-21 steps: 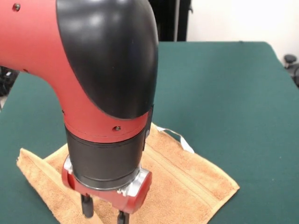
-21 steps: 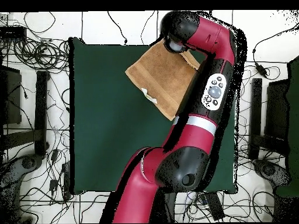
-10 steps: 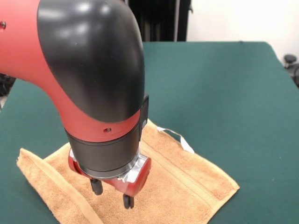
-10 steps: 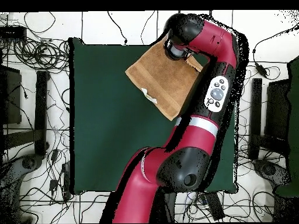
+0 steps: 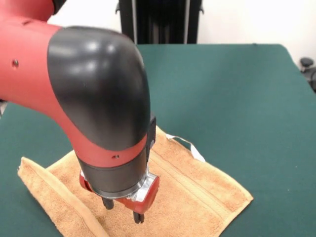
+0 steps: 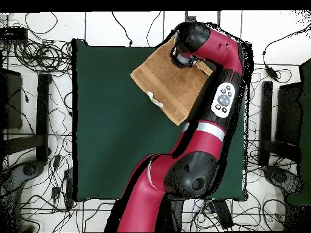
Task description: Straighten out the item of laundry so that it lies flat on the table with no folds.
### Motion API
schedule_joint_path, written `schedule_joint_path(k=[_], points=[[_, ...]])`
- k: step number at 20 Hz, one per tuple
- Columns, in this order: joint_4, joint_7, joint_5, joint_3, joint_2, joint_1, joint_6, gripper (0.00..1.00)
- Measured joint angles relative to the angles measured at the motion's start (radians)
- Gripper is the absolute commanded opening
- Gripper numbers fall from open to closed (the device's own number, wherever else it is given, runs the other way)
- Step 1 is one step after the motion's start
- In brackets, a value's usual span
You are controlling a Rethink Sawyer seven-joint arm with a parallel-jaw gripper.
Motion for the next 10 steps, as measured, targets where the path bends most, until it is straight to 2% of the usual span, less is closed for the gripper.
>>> schedule_joint_path(k=[10], points=[[-0.01,0.0,0.024,-0.002,0.042,-0.017,-0.029,1.0]])
